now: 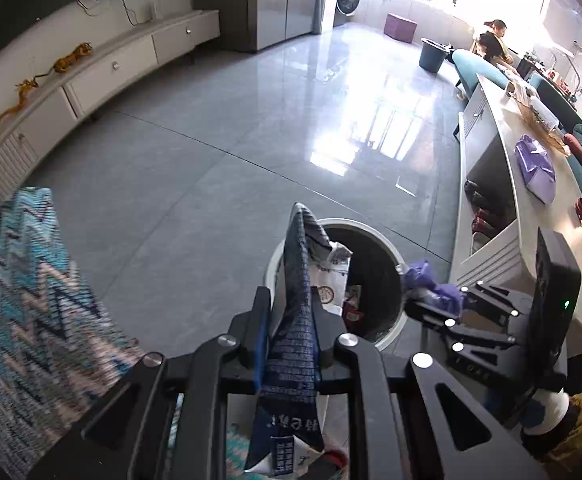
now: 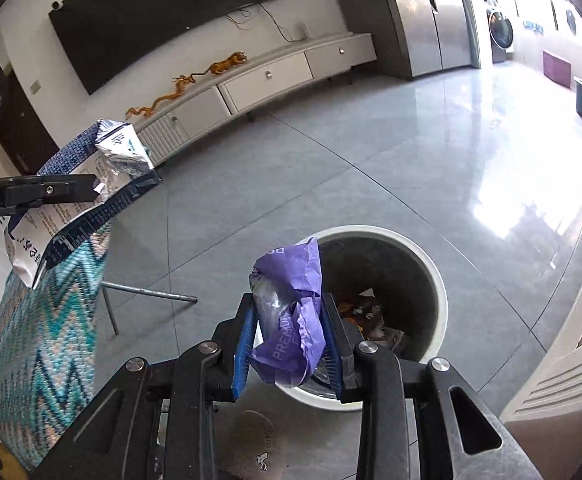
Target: Collect trash
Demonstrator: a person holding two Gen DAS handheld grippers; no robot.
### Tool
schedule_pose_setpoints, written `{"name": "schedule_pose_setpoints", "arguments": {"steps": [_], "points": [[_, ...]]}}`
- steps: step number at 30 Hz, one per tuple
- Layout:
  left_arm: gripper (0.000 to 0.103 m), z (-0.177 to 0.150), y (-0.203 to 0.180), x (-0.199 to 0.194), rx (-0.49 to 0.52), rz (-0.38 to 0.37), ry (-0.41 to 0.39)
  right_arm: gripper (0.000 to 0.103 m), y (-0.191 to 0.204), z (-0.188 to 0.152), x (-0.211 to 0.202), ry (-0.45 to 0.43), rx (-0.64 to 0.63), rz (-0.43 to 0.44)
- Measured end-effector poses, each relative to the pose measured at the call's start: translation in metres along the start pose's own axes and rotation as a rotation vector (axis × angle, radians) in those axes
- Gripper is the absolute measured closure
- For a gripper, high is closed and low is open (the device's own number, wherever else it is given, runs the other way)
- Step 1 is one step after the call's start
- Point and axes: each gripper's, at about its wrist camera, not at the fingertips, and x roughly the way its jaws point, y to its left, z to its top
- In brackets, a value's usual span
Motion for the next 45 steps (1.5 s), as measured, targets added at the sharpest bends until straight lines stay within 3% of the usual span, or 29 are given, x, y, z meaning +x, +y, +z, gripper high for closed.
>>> {"name": "schedule_pose_setpoints", "arguments": {"steps": [10,17,21,24,28,37,39,45], "points": [[0.086,0.016,-0.017,0.06,-0.053,-0.064,0.066,0.072,-0.022,0.007,0.038,0.053,0.028,-0.059],[0.082,0.026,-0.014,0.073,-0.132,-0.176,0.066,0.067,-0.029,0.009,0.055,0.069,0.04,-0.104],[0.052,0.027,-0.009,0.065,-0.165,-0.212,0.032,0.054,-0.03,0.008,0.057,0.069,0.046,-0.118],[0.051,0.026,-0.005,0.057,-0.176,-0.229,0.018,0.053,-0.028,0.006,0.055,0.072,0.041,-0.126],[0.051,0.024,-0.004,0.04,-0.166,-0.217,-0.013,0.048,-0.023,0.006,0.047,0.056,0.031,-0.118],[0.05,0.013,0.017,-0.031,-0.125,-0.101,-0.145,0.034,0.012,0.021,0.003,-0.032,-0.008,-0.141],[0.045,0.007,0.027,-0.046,-0.123,-0.076,-0.169,0.031,0.03,0.028,-0.013,-0.071,-0.022,-0.135],[0.044,-0.024,0.075,-0.098,-0.159,-0.003,-0.225,0.02,0.1,0.038,-0.045,-0.159,-0.127,-0.086]]}}
